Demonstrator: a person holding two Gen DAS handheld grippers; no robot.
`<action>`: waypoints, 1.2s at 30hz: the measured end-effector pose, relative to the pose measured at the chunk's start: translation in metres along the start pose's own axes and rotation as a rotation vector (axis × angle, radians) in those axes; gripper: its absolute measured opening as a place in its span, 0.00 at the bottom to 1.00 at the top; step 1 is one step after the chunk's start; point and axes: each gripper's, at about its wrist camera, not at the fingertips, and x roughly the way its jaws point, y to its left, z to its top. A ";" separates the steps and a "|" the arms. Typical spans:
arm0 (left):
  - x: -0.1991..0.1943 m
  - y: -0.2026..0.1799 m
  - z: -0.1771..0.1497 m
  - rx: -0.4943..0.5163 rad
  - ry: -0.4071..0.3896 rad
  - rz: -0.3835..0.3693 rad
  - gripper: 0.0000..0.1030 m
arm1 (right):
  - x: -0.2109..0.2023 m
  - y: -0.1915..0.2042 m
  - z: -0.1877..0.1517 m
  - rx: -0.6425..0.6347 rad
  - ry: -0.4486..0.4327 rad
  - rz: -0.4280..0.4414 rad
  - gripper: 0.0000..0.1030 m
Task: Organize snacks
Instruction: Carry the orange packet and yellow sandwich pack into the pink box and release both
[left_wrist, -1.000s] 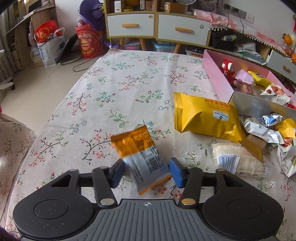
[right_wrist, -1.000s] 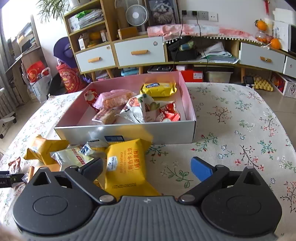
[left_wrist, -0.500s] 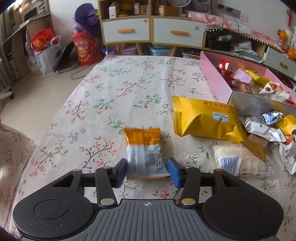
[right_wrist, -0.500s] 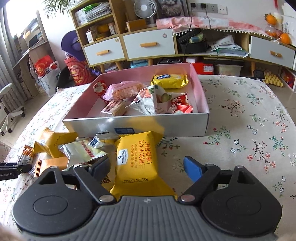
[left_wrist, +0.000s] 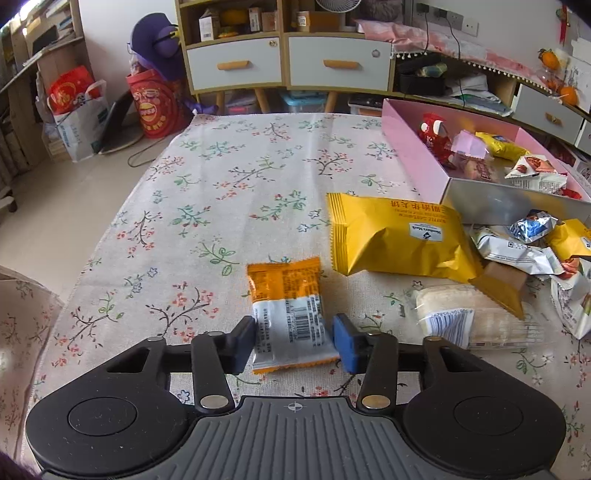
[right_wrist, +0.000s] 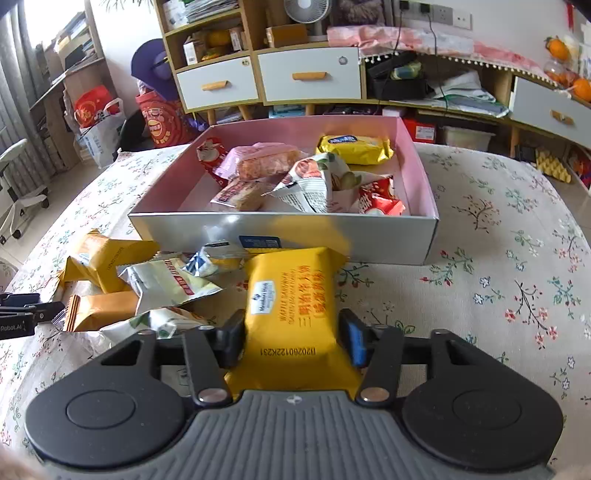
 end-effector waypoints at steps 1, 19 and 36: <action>0.000 0.000 0.000 -0.003 0.002 -0.003 0.39 | -0.001 0.001 0.000 -0.006 -0.002 -0.006 0.42; -0.017 -0.002 0.009 -0.031 -0.005 -0.029 0.32 | -0.015 0.013 0.008 -0.024 -0.045 0.014 0.37; -0.038 -0.015 0.035 -0.085 -0.060 -0.081 0.32 | -0.028 0.007 0.020 0.053 -0.117 0.014 0.37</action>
